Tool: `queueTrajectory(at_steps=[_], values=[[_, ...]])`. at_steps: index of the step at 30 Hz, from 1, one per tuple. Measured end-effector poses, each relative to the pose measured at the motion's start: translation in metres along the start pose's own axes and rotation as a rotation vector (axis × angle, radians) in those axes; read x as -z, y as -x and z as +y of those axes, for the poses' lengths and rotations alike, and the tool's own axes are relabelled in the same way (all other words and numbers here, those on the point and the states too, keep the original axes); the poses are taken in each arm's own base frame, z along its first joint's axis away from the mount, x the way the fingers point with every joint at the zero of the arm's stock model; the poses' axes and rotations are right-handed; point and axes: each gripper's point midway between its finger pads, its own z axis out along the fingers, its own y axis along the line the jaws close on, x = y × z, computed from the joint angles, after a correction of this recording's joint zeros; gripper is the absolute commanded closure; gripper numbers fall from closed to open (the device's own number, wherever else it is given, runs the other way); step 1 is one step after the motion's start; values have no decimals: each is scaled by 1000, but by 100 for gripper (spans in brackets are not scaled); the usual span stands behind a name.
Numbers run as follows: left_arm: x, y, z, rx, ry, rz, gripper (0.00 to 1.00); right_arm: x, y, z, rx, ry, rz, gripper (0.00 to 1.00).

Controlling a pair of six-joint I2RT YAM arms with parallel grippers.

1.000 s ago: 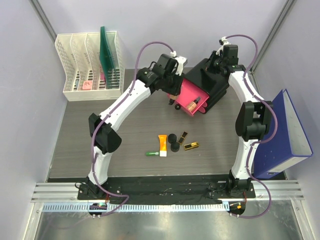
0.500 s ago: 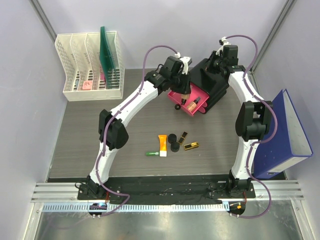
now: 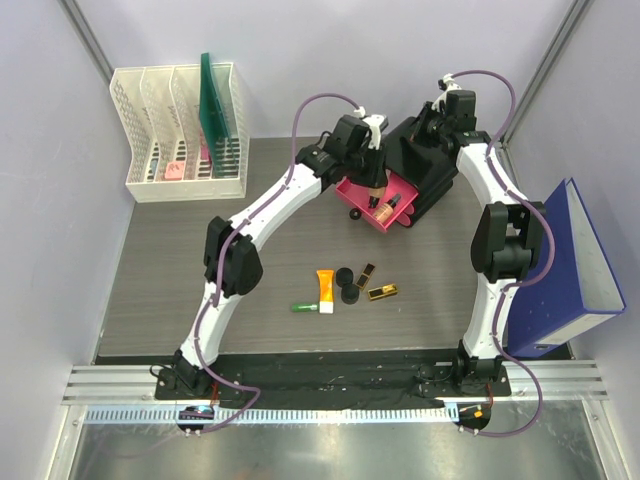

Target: Organize the makeup

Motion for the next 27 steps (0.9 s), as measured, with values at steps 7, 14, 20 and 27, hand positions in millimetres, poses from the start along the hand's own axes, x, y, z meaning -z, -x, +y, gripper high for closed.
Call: queueTrajectory(at_steps=[7,14,20,27], values=[[-11,-13,6,5,5,34,44,0,0,0,0,0,0,99],[-9,-3,0,1,-12,8,6,0,0,0,-1,2,0,99],[-3,17,-2,-7,-4,-56,3,0,0,0,-2,2,0,99],[52,36,11,55,96,-104,8,0,0,0,-4,2,0,99]])
